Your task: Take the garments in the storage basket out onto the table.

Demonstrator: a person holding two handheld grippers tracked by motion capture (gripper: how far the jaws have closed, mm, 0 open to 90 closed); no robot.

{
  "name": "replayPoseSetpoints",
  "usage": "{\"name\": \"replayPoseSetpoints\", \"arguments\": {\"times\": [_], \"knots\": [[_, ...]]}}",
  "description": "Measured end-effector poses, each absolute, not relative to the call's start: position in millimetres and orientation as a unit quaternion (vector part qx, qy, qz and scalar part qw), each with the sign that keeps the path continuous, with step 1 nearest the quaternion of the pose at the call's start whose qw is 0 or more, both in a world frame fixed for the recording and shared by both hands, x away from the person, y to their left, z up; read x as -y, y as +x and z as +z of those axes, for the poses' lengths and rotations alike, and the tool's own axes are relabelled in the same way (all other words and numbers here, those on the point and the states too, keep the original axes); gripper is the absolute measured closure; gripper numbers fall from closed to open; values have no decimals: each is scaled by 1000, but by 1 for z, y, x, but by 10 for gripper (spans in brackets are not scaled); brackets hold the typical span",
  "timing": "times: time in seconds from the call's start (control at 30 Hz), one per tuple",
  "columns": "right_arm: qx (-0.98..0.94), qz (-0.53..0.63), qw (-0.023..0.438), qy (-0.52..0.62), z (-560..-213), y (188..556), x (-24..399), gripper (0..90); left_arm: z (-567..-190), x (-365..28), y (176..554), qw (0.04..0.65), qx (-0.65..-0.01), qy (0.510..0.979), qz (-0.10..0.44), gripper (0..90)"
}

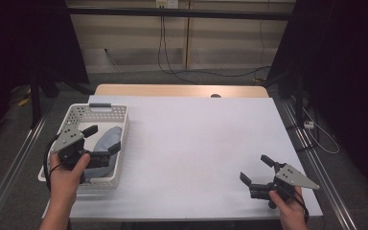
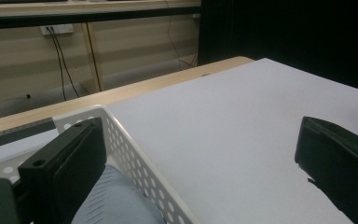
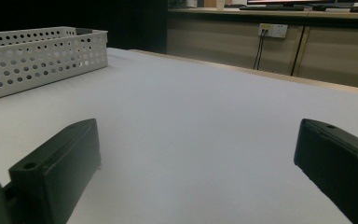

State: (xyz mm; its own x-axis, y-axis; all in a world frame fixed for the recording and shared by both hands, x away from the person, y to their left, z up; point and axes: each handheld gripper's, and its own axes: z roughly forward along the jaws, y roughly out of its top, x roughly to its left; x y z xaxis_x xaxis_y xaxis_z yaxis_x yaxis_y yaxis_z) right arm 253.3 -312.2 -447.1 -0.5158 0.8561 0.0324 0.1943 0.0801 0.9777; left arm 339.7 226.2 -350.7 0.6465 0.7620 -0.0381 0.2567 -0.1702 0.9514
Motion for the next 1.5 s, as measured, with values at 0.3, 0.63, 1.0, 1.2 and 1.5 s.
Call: {"name": "replayPoseSetpoints", "arguments": {"times": [0.3,0.63,1.0,1.2,1.5], "knots": [[-672,554,302,388,-446,253,313,1,-346,-230,344,540,-352,729,233,21],[-672,553,297,392,-448,255,314,2,-347,-234,351,532,-356,733,230,21],[-674,552,299,390,-448,255,313,3,-344,-237,358,521,-359,739,230,21],[-675,552,297,389,-448,255,312,3,-342,-240,363,511,-358,746,231,23],[-675,551,298,391,-448,255,313,3,-343,-246,373,490,-361,760,228,23]]}}
